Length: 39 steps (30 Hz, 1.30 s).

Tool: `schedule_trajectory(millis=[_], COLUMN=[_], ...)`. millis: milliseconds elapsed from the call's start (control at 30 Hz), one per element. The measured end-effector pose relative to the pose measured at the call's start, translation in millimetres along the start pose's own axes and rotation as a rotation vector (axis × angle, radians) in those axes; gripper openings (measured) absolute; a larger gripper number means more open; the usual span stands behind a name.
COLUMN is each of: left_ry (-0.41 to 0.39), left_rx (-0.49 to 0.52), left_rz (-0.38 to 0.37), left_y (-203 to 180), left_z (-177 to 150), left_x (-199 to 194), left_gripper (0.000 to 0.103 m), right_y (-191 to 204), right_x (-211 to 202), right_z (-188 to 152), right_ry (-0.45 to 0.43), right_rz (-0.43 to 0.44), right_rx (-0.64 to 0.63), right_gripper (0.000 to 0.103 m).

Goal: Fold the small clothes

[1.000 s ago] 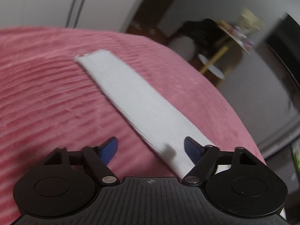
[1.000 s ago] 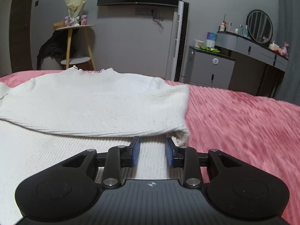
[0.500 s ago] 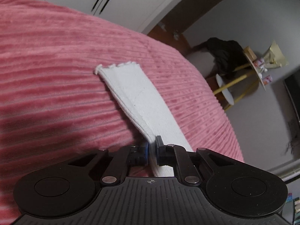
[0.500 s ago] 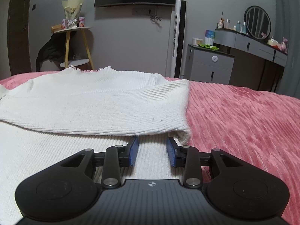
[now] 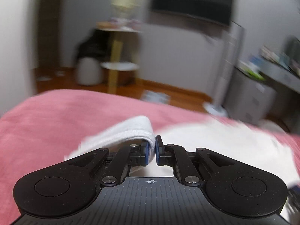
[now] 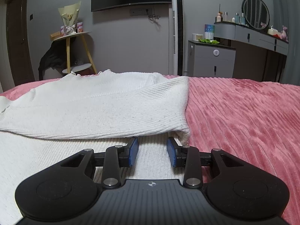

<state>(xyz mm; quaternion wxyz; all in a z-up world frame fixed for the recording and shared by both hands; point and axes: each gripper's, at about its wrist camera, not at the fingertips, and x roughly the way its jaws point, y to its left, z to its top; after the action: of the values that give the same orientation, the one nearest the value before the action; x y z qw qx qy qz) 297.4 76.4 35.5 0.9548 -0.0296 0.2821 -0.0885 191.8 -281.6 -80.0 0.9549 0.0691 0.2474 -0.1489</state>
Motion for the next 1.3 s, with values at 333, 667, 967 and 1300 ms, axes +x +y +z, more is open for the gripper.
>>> schedule_trajectory(millis=[333,667,967,1300], left_ry=[0.142,0.11,0.155,0.171], left_rx=[-0.266,-0.398,-0.505,-0.537], left_rz=[0.011,0.378,0.395,0.418], left_y=[-32,30,68,75], left_z=[-63,-93,-112,-119], left_x=[-12,-78,-81,-78], left_gripper=[0.061,0.066,0.064,0.065], right_y=[-6,21,164,242], right_x=[2,-15,-25,-7], right_z=[0,21,39,35], right_ry=[0.001,-0.002,-0.053,-0.057], right_rz=[0.035,0.066,0.323,0.406], right_rx=[0.048,-0.013,-0.329,-0.452], right_gripper=[0.034,0.034,0.039,0.038])
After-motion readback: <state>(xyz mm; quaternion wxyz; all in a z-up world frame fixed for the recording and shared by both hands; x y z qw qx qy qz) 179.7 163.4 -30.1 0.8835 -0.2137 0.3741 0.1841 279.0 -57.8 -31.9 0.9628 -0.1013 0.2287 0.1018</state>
